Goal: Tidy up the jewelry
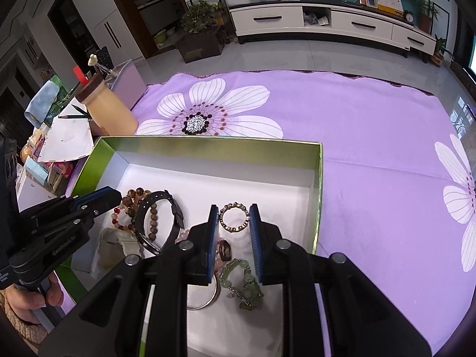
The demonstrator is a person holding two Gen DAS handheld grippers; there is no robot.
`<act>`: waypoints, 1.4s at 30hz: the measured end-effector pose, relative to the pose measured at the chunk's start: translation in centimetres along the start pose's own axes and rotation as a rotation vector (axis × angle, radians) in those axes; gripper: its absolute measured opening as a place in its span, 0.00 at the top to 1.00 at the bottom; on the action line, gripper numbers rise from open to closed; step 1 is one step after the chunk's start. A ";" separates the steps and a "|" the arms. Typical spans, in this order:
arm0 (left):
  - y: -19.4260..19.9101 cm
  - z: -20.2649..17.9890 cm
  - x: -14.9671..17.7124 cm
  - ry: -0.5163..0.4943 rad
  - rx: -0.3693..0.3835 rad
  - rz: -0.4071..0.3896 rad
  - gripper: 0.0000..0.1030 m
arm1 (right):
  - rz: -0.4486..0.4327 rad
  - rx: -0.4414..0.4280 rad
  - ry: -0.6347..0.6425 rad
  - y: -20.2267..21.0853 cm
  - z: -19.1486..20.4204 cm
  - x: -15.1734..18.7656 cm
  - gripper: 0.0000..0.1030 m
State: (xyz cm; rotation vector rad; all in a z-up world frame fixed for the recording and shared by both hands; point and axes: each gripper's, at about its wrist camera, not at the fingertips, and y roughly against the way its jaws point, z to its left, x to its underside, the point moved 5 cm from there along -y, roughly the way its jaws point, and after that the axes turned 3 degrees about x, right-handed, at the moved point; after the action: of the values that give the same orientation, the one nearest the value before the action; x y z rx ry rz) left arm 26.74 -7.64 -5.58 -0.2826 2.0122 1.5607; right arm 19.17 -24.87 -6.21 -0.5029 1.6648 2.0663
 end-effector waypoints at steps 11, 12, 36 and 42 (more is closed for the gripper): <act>0.4 0.0 -0.1 0.009 0.001 -0.014 0.67 | -0.014 0.020 -0.003 0.0 -0.4 -0.5 0.78; 0.5 0.0 -0.1 0.012 0.000 -0.017 0.62 | -0.022 0.018 -0.011 0.0 -0.5 -0.6 0.77; 4.4 -1.0 0.2 -0.017 -0.059 -0.025 0.14 | -0.104 0.036 0.051 5.8 0.9 0.6 0.40; 6.0 -0.8 0.3 -0.013 -0.094 -0.036 0.12 | -0.134 0.063 0.068 7.7 1.5 1.0 0.25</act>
State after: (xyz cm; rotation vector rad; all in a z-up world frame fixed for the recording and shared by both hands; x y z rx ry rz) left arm 23.30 -6.53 -0.67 -0.3423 1.9170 1.6328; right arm 14.12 -24.69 -0.07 -0.6512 1.6807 1.9146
